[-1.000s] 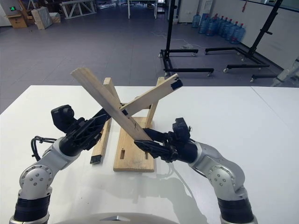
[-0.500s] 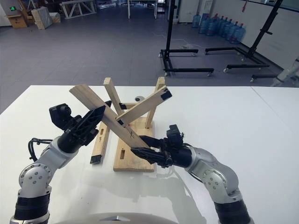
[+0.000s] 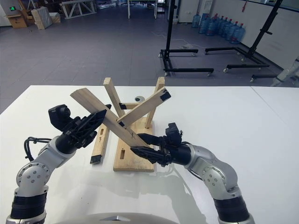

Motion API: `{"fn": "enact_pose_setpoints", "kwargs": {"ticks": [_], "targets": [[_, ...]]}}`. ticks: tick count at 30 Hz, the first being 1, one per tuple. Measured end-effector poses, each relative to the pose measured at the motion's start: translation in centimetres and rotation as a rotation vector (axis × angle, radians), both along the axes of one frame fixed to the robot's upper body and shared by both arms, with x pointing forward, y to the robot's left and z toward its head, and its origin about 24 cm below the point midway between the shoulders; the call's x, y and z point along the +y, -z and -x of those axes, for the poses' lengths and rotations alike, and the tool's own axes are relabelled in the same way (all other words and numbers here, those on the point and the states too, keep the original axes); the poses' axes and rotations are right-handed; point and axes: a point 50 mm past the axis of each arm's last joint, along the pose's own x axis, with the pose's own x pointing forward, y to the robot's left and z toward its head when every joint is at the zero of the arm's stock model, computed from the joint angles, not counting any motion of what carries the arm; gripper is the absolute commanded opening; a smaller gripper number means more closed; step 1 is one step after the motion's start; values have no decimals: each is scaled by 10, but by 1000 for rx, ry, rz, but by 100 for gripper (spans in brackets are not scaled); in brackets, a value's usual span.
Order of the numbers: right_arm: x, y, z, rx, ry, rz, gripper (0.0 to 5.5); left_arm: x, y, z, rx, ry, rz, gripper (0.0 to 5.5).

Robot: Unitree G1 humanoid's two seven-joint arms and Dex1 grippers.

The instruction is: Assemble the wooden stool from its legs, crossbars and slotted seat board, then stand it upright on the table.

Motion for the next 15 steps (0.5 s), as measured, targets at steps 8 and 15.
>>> {"fn": "enact_pose_setpoints", "kwargs": {"ticks": [8, 15], "targets": [[-26, 5, -4, 21, 132, 98, 388, 29, -12, -18, -66, -157, 2, 207], [-83, 14, -14, 19, 345, 305, 388, 53, 10, -40, -87, -195, -361, 207]]}}
